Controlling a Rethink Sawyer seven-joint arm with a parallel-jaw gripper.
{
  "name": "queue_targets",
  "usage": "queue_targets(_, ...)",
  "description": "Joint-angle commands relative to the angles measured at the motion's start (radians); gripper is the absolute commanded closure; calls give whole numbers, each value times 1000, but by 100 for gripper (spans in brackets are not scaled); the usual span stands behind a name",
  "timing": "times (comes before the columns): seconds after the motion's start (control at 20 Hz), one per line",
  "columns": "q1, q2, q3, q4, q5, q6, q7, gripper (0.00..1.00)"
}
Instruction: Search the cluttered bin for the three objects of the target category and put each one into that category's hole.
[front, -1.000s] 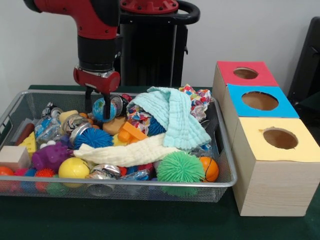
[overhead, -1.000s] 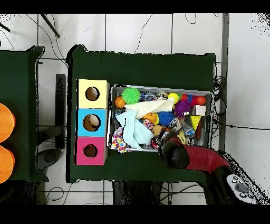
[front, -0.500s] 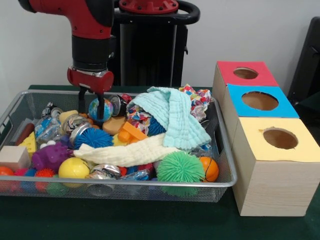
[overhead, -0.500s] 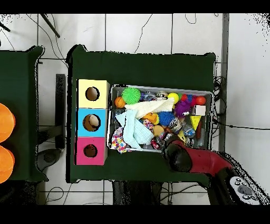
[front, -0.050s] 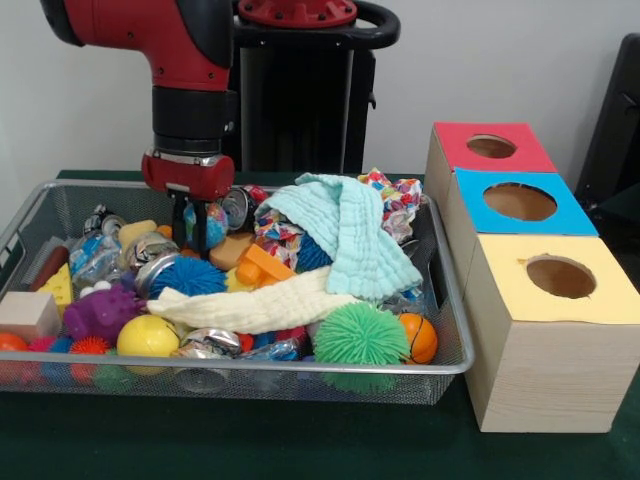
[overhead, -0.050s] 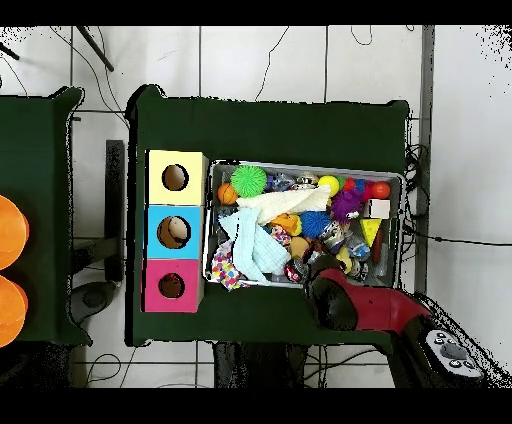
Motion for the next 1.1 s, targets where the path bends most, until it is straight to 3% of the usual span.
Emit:
queue_targets(0.05,36,66,6,13,-33,61,37,100)
queue_targets(0.65,-12,-70,134,7,12,276,-48,100)
queue_targets(0.9,-70,-171,258,-62,61,508,-195,100)
queue_targets(1.1,-76,-190,300,-113,61,603,-228,100)
